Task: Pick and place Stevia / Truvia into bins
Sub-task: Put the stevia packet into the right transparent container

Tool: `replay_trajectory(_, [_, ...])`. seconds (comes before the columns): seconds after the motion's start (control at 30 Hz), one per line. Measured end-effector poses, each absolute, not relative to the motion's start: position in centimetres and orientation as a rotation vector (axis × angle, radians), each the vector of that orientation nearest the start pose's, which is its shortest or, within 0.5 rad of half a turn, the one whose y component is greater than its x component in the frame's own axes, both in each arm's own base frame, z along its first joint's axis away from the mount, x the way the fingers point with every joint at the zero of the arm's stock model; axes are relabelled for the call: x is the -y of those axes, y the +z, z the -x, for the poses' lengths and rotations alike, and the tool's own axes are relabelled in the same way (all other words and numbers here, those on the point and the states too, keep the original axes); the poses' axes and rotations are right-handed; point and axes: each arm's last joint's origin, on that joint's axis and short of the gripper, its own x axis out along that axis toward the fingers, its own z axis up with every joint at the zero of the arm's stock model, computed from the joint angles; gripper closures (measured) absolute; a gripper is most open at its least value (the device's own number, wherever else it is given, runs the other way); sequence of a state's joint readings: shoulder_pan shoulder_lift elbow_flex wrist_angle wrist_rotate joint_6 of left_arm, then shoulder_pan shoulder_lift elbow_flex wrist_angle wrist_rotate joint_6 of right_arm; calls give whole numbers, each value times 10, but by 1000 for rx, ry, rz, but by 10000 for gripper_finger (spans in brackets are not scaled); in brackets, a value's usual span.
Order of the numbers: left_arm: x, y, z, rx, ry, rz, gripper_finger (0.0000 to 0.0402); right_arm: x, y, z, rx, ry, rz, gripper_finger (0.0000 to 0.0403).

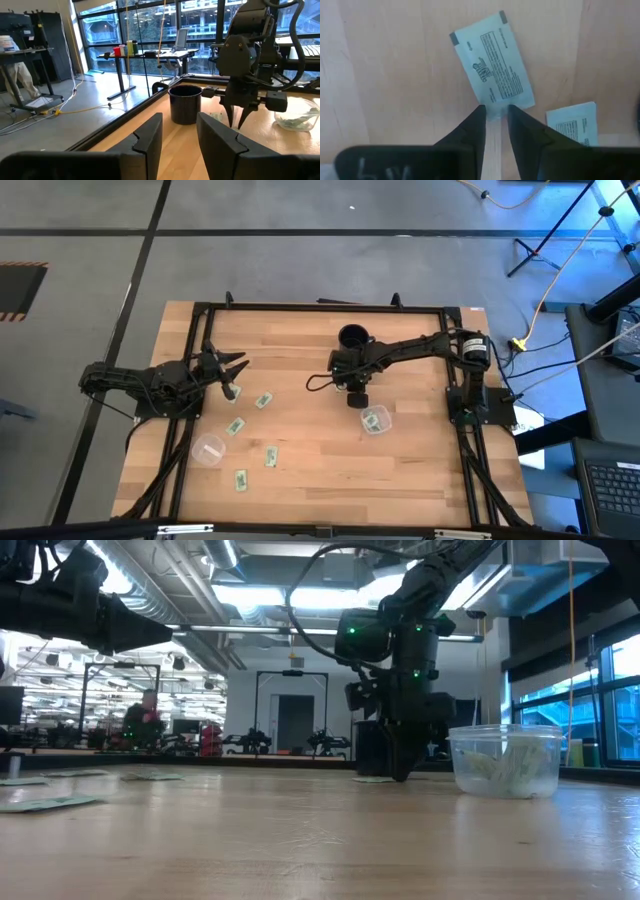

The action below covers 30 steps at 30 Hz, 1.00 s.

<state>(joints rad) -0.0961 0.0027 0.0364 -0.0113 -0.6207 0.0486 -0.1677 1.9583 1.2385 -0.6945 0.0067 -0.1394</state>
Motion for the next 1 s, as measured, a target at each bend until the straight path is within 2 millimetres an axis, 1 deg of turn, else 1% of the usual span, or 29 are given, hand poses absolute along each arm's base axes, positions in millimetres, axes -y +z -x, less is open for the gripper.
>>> replay_trajectory(0.37, [-8,175,-91,9,525,-39,286,60,135,-353,-1424,-41,10,394])
replay_trajectory(0.53, [-8,175,-91,9,525,-39,286,58,136,-354,-1431,-64,-15,397])
replay_trajectory(0.63, [-8,175,-91,9,525,-39,286,51,141,-357,-1459,-55,-24,400])
replay_trajectory(0.7, [-8,174,-91,8,525,-40,286,44,147,-360,-1470,-39,-26,400])
replay_trajectory(0.87, [-8,175,-91,9,525,-39,286,26,173,-370,-1484,-26,-18,401])
replay_trajectory(1.0, [-8,175,-91,9,525,-39,286,2,202,-371,-1556,-47,-43,401])
